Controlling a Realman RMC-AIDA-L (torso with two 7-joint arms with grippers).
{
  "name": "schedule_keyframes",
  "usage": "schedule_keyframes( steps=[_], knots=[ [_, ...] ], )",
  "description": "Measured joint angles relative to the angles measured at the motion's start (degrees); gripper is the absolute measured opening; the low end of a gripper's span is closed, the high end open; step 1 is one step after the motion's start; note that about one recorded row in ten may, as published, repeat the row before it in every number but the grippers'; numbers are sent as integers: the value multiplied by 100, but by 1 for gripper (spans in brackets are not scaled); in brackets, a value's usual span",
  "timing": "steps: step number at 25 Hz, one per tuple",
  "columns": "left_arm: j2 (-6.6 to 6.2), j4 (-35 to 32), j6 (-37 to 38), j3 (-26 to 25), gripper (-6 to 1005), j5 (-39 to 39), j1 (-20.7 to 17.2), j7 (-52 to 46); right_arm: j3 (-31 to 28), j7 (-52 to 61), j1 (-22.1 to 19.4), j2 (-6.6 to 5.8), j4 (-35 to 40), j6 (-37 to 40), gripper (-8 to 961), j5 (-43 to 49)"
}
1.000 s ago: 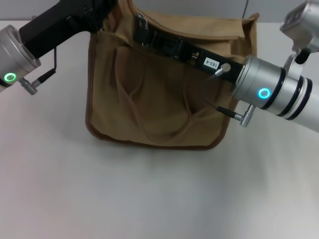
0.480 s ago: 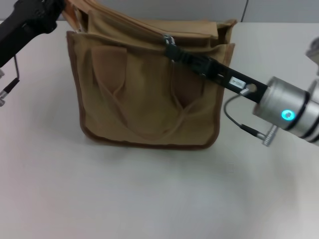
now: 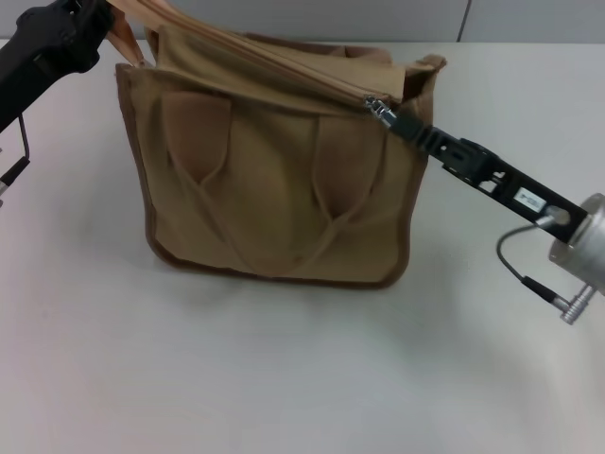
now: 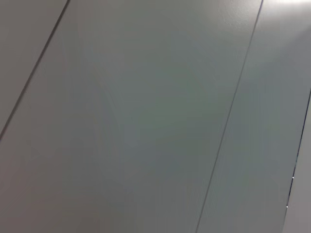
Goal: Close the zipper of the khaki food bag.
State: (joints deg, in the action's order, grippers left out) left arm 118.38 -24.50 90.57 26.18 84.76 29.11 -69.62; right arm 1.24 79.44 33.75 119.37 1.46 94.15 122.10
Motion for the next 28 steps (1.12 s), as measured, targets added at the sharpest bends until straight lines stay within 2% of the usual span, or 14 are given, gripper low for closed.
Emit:
schedule_keyframes(
  steps=[5, 9, 12, 13, 14, 15, 17, 18, 22, 23, 26, 27, 28],
  knots=[
    [3, -9, 72, 278, 84, 44, -15, 276, -51, -1215, -176, 17, -92, 964, 34, -24],
    [-7, -100, 141, 659, 87, 58, -138, 443, -122, -1835, -320, 19, -304, 1108, 80, -38],
    [-7, -100, 141, 659, 88, 58, -138, 443, -119, -1864, -329, 19, -305, 1082, 114, -39],
    [-1, -211, 161, 724, 89, 46, -267, 581, -114, -1869, -329, 21, -305, 1069, 125, -38],
    [-1, -211, 161, 724, 120, 46, -267, 581, -114, -1870, -328, 23, -305, 1067, 169, -38],
    [5, -385, 904, 694, 151, -468, -555, 994, -114, -1870, -328, 23, -305, 1067, 213, -38],
    [-4, -389, 1100, 693, 214, -609, -576, 1010, -109, -1871, -309, 26, -304, 1054, 302, -38],
    [-14, -427, 1606, 692, 245, -1096, -613, 955, -87, -1873, -277, 27, -324, 1016, 346, -34],
    [-17, -439, 1717, 693, 376, -1225, -615, 912, -71, -1966, -246, 29, -401, 944, 536, -12],
    [-19, -516, 2065, 791, 409, -1425, -578, 483, -68, -2122, -253, 30, -427, 943, 583, -10],
    [-35, -534, 2128, 1015, 507, -1269, -563, 367, -41, -2606, -283, 32, -440, 992, 604, 52],
    [-58, -569, 2137, 1207, 540, -1094, -561, 344, -41, -2606, -283, 32, -440, 992, 611, 52],
    [-112, -702, 2121, 1681, 560, -459, -580, 391, 1, -3047, -310, 32, -435, 1004, 618, 198]
  ],
)
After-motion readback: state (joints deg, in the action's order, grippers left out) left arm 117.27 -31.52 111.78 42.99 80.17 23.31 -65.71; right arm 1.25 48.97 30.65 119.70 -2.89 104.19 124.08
